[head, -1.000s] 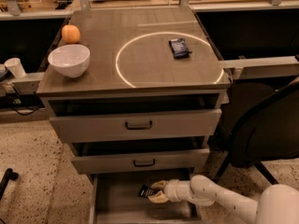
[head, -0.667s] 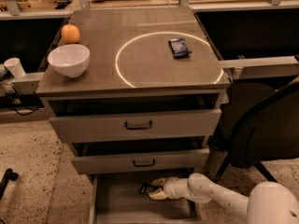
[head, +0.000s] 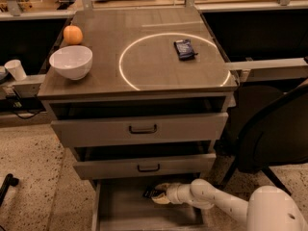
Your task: Place rxbar chocolate into bottom drawer
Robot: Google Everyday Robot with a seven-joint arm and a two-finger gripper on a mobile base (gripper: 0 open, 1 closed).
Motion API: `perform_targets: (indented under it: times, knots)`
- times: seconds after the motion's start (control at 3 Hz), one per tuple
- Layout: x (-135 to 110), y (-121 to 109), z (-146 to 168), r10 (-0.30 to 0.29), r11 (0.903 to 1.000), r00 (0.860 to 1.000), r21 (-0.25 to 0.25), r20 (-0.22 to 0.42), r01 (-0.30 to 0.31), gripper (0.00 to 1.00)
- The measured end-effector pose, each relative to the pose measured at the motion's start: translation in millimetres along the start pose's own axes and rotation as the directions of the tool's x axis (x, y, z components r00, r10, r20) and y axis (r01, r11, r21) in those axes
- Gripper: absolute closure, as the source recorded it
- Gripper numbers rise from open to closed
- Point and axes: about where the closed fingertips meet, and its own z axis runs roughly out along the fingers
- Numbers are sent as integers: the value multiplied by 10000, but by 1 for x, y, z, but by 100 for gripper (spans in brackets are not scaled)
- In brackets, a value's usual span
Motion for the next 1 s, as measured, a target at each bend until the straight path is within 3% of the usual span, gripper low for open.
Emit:
perform_targets:
  times: [0.67,1.0]
  knots:
    - [0,0,0,0,10000,10000,-1,0,0,7]
    - [0,0,0,0,10000,10000,-1,0,0,0]
